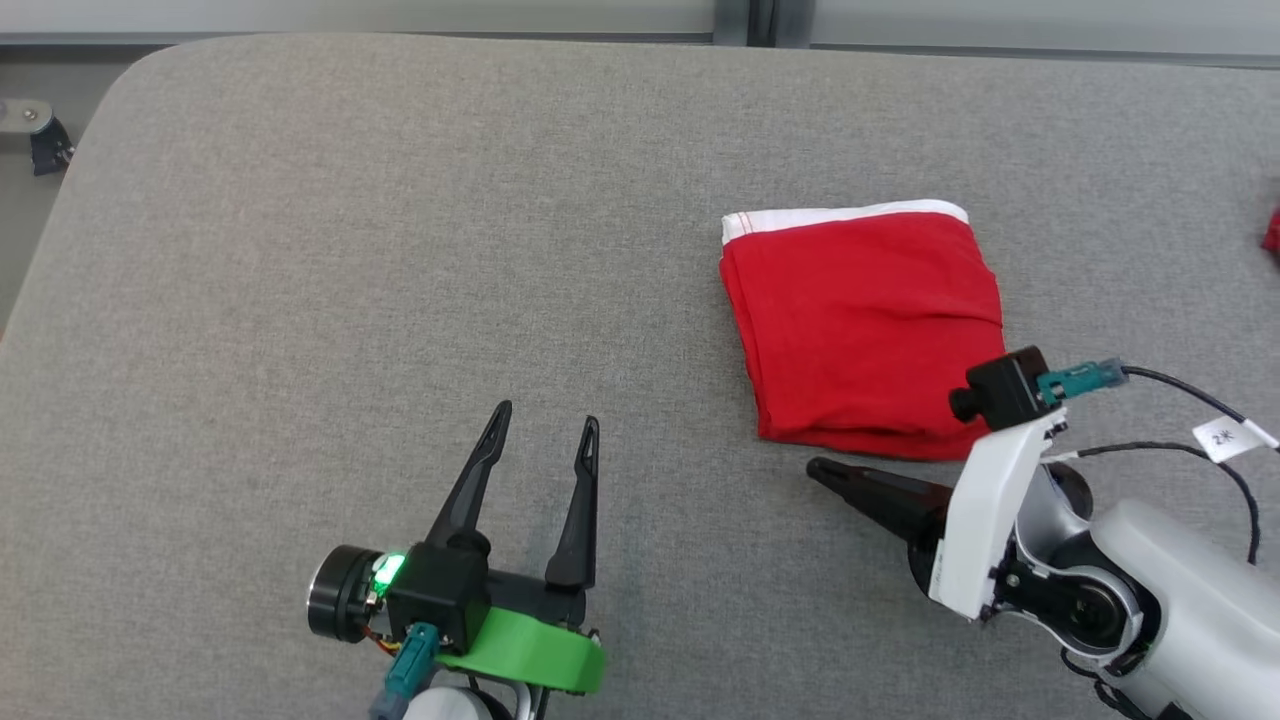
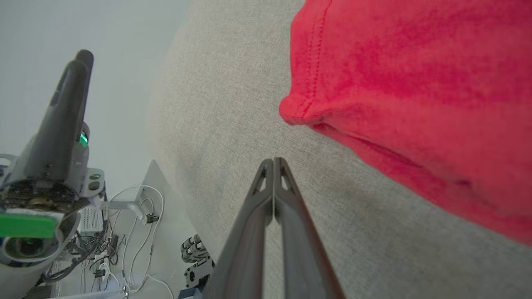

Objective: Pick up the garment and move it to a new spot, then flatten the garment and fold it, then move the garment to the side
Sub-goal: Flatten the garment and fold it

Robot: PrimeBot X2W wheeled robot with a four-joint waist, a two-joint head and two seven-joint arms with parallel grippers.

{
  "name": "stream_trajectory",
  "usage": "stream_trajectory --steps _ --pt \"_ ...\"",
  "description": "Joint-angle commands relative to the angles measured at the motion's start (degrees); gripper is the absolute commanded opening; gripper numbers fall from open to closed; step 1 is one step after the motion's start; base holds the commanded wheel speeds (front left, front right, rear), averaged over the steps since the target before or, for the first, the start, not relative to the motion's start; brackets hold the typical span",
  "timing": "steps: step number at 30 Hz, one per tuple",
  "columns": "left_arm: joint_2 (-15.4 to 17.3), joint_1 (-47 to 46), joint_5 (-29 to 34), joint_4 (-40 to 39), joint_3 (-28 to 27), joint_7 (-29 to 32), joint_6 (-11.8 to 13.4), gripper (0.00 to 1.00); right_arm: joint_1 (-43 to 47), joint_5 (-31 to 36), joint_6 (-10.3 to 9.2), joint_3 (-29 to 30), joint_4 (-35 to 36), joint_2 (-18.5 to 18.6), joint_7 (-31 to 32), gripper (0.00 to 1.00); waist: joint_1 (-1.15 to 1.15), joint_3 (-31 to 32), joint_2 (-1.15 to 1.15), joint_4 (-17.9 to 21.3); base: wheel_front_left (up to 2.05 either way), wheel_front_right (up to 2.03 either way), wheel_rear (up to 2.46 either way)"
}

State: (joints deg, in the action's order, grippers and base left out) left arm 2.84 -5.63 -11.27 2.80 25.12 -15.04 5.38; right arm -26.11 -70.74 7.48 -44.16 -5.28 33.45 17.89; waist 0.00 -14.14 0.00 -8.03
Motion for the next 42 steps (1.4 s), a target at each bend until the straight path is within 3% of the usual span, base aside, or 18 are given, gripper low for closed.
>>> stream_trajectory --steps 1,3,4,5,9,14,19,24,28,35,42 --pt "0.1 0.6 0.3 0.3 -0.2 -0.2 -0.2 1.00 0.5 1.2 0.00 0.0 1.4 1.2 -2.3 0.00 0.00 1.2 0.00 0.9 0.00 0.00 0.00" --pt "0.1 1.2 0.3 0.3 -0.5 -0.2 -0.2 1.00 1.8 3.3 0.00 -0.2 2.7 2.8 -6.9 0.00 0.00 2.3 0.00 1.5 0.00 0.00 0.00" --pt "0.1 1.7 0.2 0.2 -0.7 -0.2 0.0 1.00 2.6 4.5 0.00 -0.2 3.0 3.4 -9.4 0.35 0.00 2.9 0.00 1.9 0.00 0.00 0.00" --pt "0.1 2.2 0.0 0.1 -1.1 -0.2 0.2 1.00 3.3 5.7 0.00 0.1 3.1 3.8 -12.1 1.00 0.00 3.6 0.00 2.5 0.00 0.00 0.00" --pt "0.1 3.5 0.0 0.1 -2.8 -0.2 -0.3 1.00 5.7 12.3 0.00 1.6 0.7 4.7 -21.2 1.00 0.00 6.1 0.00 4.2 0.00 0.00 0.00" --pt "0.1 5.7 -0.1 0.0 -6.1 -0.2 -0.5 1.00 9.7 20.6 -0.01 7.3 -5.7 1.1 -31.2 1.00 0.00 8.5 0.00 6.2 0.00 0.00 0.00" --pt "0.1 7.9 0.0 -1.0 -8.9 -0.2 0.1 1.00 13.9 32.7 0.00 15.3 -9.2 -4.1 -33.1 1.00 0.00 10.4 0.00 7.2 0.00 0.00 0.00" --pt "0.1 9.9 -0.8 -2.8 -11.0 -0.2 -0.2 1.00 20.8 46.8 -0.04 29.1 -4.5 -12.9 -33.0 1.00 0.00 12.1 0.00 7.5 0.00 0.00 0.00" --pt "0.1 12.0 -0.7 -3.3 -13.0 -0.2 -1.5 1.00 25.6 55.0 -0.03 35.4 0.0 -18.0 -33.0 1.00 0.00 13.3 0.00 7.6 0.00 0.00 0.00" --pt "0.1 14.5 1.0 -3.3 -14.3 -0.2 -2.8 1.00 29.5 58.5 -0.03 39.7 4.3 -22.4 -33.1 1.00 0.00 14.8 0.00 7.5 0.00 0.00 0.00" --pt "0.1 15.1 0.8 -1.4 -14.3 -0.2 -2.7 1.00 32.0 59.0 -0.04 40.9 4.9 -23.2 -33.1 1.00 0.00 16.2 0.00 7.0 0.00 0.00 0.00"
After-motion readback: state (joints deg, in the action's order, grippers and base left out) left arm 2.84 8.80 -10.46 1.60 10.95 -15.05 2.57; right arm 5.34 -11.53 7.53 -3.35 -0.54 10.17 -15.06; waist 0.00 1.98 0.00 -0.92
